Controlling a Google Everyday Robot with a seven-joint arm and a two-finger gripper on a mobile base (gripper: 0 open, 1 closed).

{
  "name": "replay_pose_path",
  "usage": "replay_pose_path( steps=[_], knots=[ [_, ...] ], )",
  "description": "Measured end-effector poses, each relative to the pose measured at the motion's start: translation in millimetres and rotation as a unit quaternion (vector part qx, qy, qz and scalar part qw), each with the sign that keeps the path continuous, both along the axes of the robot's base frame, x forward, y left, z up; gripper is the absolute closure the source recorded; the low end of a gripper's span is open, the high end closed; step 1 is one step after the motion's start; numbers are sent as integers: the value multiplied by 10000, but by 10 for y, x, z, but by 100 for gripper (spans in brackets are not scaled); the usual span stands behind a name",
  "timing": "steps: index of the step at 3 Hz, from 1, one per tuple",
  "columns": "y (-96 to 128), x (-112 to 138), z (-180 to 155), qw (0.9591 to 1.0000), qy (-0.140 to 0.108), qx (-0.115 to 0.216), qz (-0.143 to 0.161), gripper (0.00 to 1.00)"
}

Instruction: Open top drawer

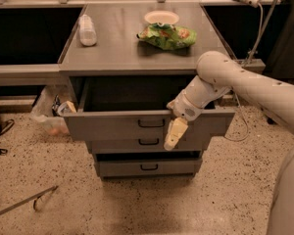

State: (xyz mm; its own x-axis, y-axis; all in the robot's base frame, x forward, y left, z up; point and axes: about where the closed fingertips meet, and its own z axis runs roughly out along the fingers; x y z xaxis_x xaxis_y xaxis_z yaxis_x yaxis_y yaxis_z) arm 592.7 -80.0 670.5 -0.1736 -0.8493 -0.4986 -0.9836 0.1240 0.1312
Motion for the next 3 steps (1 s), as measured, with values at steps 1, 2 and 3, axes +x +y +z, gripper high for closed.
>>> replay_pose_path(
  steps=[1, 2, 3],
  knots=[
    [0, -1, 0, 10000, 1, 0, 1, 0],
    [36, -118, 16, 9999, 76, -53, 99, 0],
    [31, -524, 40, 9995, 315, 64, 37, 0]
  ],
)
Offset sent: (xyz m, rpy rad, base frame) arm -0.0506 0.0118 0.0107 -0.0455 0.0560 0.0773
